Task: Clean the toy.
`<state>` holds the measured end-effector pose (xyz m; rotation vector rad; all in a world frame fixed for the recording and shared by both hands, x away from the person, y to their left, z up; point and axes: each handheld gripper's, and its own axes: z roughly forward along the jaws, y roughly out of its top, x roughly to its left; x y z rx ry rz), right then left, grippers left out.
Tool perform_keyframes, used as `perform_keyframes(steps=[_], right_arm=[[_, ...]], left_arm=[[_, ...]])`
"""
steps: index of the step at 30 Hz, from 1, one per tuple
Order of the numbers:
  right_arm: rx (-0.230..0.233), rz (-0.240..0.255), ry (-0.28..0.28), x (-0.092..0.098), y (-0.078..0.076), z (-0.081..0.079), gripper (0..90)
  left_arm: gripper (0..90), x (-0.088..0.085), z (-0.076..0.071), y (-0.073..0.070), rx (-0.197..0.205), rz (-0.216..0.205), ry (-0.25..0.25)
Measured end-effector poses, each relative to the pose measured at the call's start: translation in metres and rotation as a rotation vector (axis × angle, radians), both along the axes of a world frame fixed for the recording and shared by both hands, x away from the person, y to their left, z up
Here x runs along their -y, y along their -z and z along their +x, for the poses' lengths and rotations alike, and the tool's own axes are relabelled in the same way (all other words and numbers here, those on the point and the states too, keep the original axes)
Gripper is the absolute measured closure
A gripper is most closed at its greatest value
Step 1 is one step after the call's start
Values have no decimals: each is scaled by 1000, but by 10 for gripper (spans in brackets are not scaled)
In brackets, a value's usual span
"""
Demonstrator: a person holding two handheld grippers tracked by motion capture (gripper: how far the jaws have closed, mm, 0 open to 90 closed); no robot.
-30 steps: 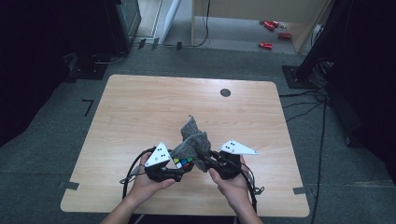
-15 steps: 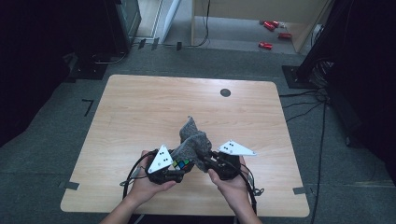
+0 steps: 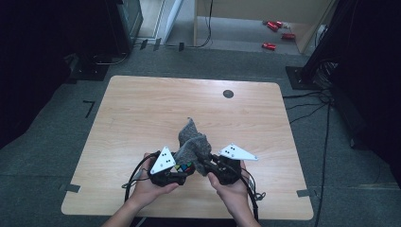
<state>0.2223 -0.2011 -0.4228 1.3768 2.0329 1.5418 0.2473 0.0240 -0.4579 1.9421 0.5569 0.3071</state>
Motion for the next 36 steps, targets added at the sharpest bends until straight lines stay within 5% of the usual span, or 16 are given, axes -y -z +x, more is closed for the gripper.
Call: perform_keyframes(steps=[4, 12, 18, 26, 31, 36], right_arm=[[-29, 11, 16, 4, 4, 4, 758], [5, 11, 11, -5, -4, -4, 757], [-55, 15, 57, 5, 12, 7, 758], [-16, 31, 22, -4, 0, -2, 758], [-70, 33, 61, 8, 18, 9, 758], [-24, 59, 9, 0, 6, 1, 758]], left_arm=[[347, 0, 1, 1, -5, -5, 2], [347, 3, -1, 2, -1, 15, -7], [348, 2, 0, 2, -7, 11, -6], [348, 6, -2, 4, 5, 46, -8], [348, 2, 1, 2, -17, 26, -7], [348, 6, 2, 6, -23, 57, -13]])
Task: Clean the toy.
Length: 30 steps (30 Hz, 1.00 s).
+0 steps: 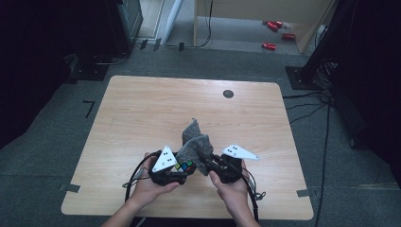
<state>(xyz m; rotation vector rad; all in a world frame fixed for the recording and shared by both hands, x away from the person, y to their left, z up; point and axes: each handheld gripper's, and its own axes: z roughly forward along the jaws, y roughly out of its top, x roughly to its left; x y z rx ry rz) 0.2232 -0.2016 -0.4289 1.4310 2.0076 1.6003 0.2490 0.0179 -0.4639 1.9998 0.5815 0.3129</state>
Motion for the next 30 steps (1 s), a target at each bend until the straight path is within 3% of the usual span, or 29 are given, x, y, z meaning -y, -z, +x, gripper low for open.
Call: perform_keyframes(steps=[1, 4, 9, 13, 16, 19, 22, 27, 30], right_arm=[[21, -7, -16, -4, -5, -4, 758], [18, 1, -21, -3, -4, -3, 758], [-56, 5, 6, 9, 10, 8, 758], [-26, 6, -18, 3, 2, 3, 757], [-12, 6, -18, 0, -3, 0, 757], [-28, 4, 0, 5, 4, 6, 756], [-63, 15, 22, 11, 11, 9, 757], [1, 8, -6, -1, -4, -2, 757], [4, 7, -7, 0, -3, -1, 757]], left_arm=[[348, -1, -1, -1, 2, -9, 4], [348, -1, -2, -3, 10, -7, 1], [348, -2, 0, -2, -7, -18, 14], [348, 2, -2, 0, 4, 6, 18], [348, 2, -3, -2, 5, -5, 19], [348, 0, -4, -5, 5, -30, 29], [348, 1, -4, -4, 5, -22, 30], [348, 4, -4, -1, 0, -8, 27], [348, 1, -4, -4, -6, -24, 25]])
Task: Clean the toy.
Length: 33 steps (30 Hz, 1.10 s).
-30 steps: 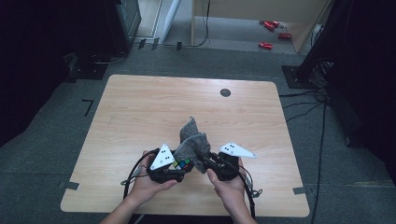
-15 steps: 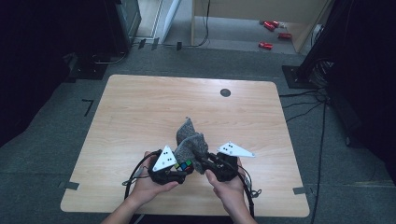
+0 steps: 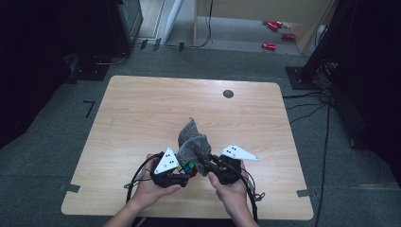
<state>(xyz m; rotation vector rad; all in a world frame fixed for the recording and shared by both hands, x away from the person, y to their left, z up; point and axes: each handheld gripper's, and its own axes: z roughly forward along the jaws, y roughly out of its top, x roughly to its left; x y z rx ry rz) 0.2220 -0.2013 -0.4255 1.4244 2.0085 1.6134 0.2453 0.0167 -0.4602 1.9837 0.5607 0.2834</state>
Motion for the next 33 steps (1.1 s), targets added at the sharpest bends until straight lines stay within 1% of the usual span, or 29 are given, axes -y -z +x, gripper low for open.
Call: perform_keyframes(steps=[1, 2, 4, 5, 6, 7, 8, 9, 10, 11, 12, 14, 15, 16, 17, 18, 19, 21, 22, 23, 24, 25, 26, 28, 30, 31, 32, 33], right_arm=[[-7, -1, 5, 1, 2, 2, 757], [-17, -6, 17, 4, 6, 4, 757], [-32, -20, 44, 10, 14, 10, 757], [-32, -41, 64, 16, 21, 12, 757], [-32, -41, 64, 16, 21, 12, 757], [4, -72, 63, 17, 25, 13, 757], [4, -72, 63, 17, 25, 13, 757], [31, -102, 62, 16, 26, 13, 757], [64, -136, 34, 12, 29, 12, 757], [64, -136, 34, 12, 29, 12, 757], [83, -143, 13, 9, 30, 10, 757], [139, -178, -44, 0, 31, 6, 757], [198, -228, -99, -12, 30, -1, 757], [198, -228, -99, -12, 30, -1, 757], [236, -283, -137, -21, 33, -6, 758], [236, -283, -137, -21, 33, -6, 758], [246, -304, -152, -24, 35, -8, 758], [256, -321, -182, -27, 38, -9, 758], [269, -329, -192, -26, 37, -10, 759], [274, -323, -188, -24, 36, -9, 760], [275, -307, -176, -22, 34, -8, 760], [275, -307, -176, -22, 34, -8, 760], [273, -276, -140, -15, 31, -6, 760], [278, -255, -111, -10, 31, -4, 761], [276, -247, -112, -10, 32, -4, 762], [276, -251, -136, -13, 36, -5, 764], [276, -251, -136, -13, 36, -5, 764], [273, -258, -153, -16, 38, -6, 765]], left_arm=[[348, -2, 1, -1, -4, -7, 0], [348, -3, 2, -2, -12, -23, -2], [348, -8, 5, -4, -11, -39, -15], [348, -15, 8, -7, -17, -74, -24], [348, -15, 8, -7, -17, -74, -24], [348, -24, 10, -12, -33, -151, -37], [348, -24, 10, -12, -33, -151, -37], [348, -29, 12, -15, -49, -204, -33], [348, -34, 13, -17, -65, -252, -22], [348, -36, 14, -18, -82, -282, -14], [348, -37, 15, -19, -89, -286, -12], [348, -36, 15, -19, -94, -273, -21], [348, -35, 16, -18, -110, -273, -26], [348, -35, 16, -18, -110, -273, -26], [348, -36, 18, -18, -125, -270, -28], [348, -36, 18, -18, -125, -270, -28], [348, -36, 19, -18, -136, -268, -29], [348, -37, 21, -17, -167, -261, -30], [348, -37, 23, -16, -187, -260, -29], [348, -38, 26, -13, -211, -252, -26], [348, -38, 27, -12, -222, -249, -23], [348, -38, 27, -12, -222, -249, -23], [348, -37, 27, -12, -225, -246, -17], [348, -33, 24, -12, -224, -240, -1], [348, -31, 24, -13, -221, -242, -1], [348, -31, 23, -13, -224, -243, -3], [348, -31, 23, -13, -224, -243, -3], [348, -31, 24, -13, -229, -248, -6]])
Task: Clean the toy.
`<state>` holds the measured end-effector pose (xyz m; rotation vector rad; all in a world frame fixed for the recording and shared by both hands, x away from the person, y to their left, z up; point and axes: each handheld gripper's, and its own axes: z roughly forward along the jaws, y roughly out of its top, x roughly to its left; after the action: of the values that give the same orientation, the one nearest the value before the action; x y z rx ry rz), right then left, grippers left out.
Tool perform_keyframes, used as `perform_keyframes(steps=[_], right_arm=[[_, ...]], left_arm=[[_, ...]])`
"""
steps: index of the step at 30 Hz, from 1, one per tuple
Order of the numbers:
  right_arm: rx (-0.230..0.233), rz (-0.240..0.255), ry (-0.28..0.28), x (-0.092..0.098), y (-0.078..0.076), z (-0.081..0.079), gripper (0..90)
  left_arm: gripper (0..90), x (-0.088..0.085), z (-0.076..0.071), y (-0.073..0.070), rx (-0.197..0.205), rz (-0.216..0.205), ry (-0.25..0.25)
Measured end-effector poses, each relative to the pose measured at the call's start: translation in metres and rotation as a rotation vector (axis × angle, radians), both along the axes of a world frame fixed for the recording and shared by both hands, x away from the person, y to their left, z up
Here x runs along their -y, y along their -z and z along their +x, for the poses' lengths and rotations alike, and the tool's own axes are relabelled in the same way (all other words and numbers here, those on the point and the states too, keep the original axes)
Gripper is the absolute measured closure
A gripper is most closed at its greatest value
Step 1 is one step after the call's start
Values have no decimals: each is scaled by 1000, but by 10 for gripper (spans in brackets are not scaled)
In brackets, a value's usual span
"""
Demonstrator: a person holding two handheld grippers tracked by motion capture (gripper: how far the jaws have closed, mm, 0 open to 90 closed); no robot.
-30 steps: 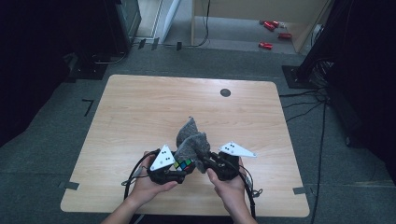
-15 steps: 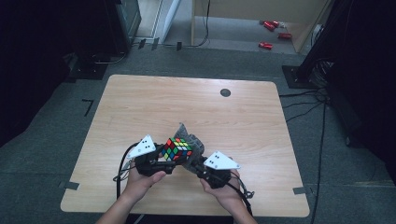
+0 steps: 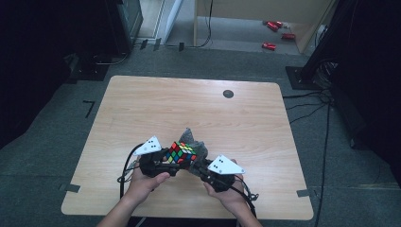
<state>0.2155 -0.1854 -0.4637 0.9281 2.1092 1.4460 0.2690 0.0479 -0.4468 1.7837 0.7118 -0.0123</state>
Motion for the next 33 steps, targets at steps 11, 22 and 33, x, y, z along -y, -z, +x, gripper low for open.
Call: perform_keyframes(steps=[11, 22, 33], right_arm=[[34, 12, 14, 8, -4, 2, 765], [37, -47, -52, -10, 8, -5, 762], [34, -14, -37, -3, 10, -3, 759]], left_arm=[[348, 0, 1, 0, -10, 7, 9], [348, -1, 1, -2, -11, 13, -10], [348, 2, 0, -1, -16, 37, -5]])
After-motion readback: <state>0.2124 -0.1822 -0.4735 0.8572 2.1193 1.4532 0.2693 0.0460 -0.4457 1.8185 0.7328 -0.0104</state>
